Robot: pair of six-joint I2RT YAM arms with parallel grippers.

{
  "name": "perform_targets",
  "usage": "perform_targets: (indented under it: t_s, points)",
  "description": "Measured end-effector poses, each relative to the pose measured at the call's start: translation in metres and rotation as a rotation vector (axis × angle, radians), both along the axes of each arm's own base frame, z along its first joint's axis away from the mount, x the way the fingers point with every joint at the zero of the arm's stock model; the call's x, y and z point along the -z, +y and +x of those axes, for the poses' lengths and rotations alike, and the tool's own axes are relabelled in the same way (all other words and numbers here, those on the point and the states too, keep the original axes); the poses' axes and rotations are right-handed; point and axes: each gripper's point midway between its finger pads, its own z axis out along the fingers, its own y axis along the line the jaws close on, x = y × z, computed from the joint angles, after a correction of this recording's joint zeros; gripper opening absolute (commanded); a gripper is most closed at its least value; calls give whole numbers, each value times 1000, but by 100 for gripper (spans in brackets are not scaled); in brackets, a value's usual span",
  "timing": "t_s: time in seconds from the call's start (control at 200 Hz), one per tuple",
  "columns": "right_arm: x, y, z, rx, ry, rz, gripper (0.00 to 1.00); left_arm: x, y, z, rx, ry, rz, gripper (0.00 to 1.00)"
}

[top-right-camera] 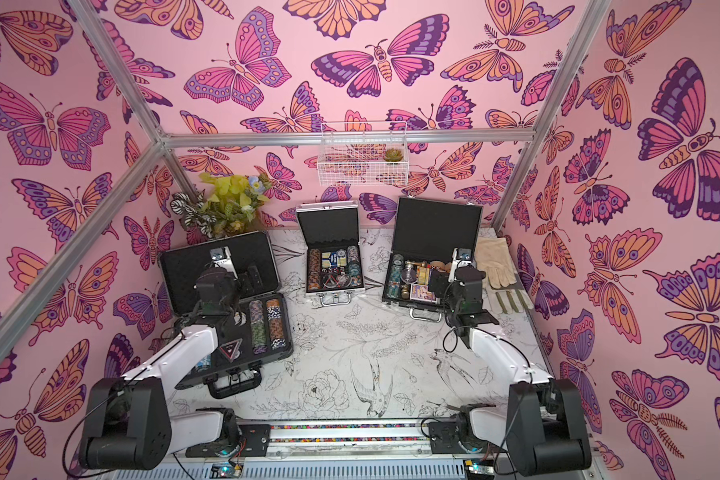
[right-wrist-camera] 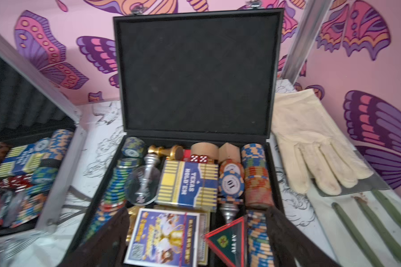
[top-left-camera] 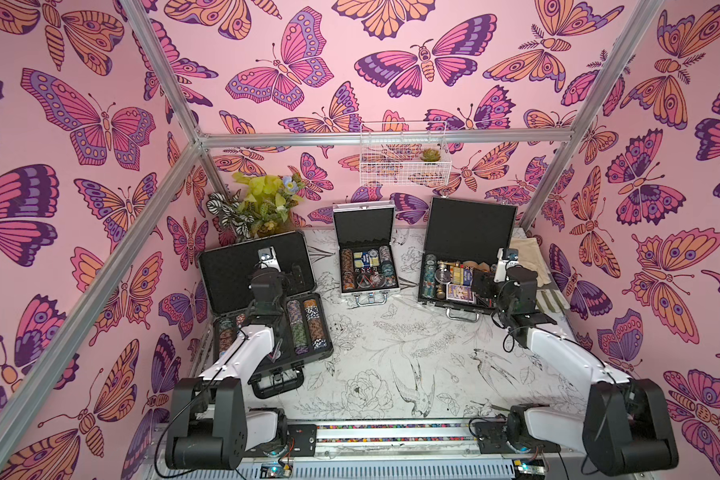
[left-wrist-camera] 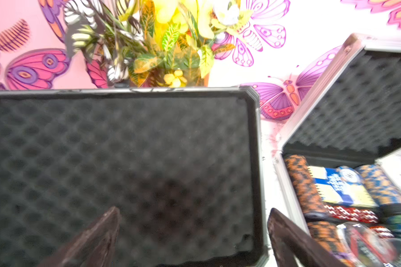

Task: Close the poker set cases
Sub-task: Move the poker set case to the center of the board.

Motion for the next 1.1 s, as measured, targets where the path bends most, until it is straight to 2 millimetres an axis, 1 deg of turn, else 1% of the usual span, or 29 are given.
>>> perform_targets:
  t_s: [0.07, 0.145, 0.2, 0.255, 0.361, 0.466, 0.536, 0.571, 0.676, 0.781, 0.932, 1.097]
  points:
    - [5, 22, -9, -38, 57, 6, 90, -3, -8, 1, 15, 45, -57, 100]
    - [18, 44, -23, -72, 135, 3, 87, -4, -20, 0, 26, 88, -105, 100]
    - [30, 56, -34, -87, 190, -2, 82, -1, -34, -2, 40, 138, -133, 100]
    - [41, 64, -41, -91, 240, -8, 77, 5, -51, -4, 60, 200, -153, 100]
    - [62, 74, -49, -79, 326, -33, 66, 21, -88, -13, 96, 322, -165, 100]
    - [85, 82, -53, -57, 408, -61, 55, 46, -128, -34, 147, 451, -152, 100]
    - [102, 84, -55, -33, 464, -78, 48, 63, -148, -47, 173, 526, -141, 100]
    - [110, 83, -56, -19, 487, -84, 46, 70, -155, -53, 179, 557, -136, 99]
    - [131, 80, -58, 24, 541, -98, 42, 90, -170, -66, 193, 634, -120, 99]
    - [143, 77, -57, 55, 567, -109, 38, 100, -180, -74, 202, 675, -111, 99]
    - [153, 78, -46, 84, 581, -128, 34, 99, -193, -75, 223, 684, -110, 99]
    - [154, 84, -31, 97, 562, -132, 32, 91, -199, -70, 232, 667, -122, 99]
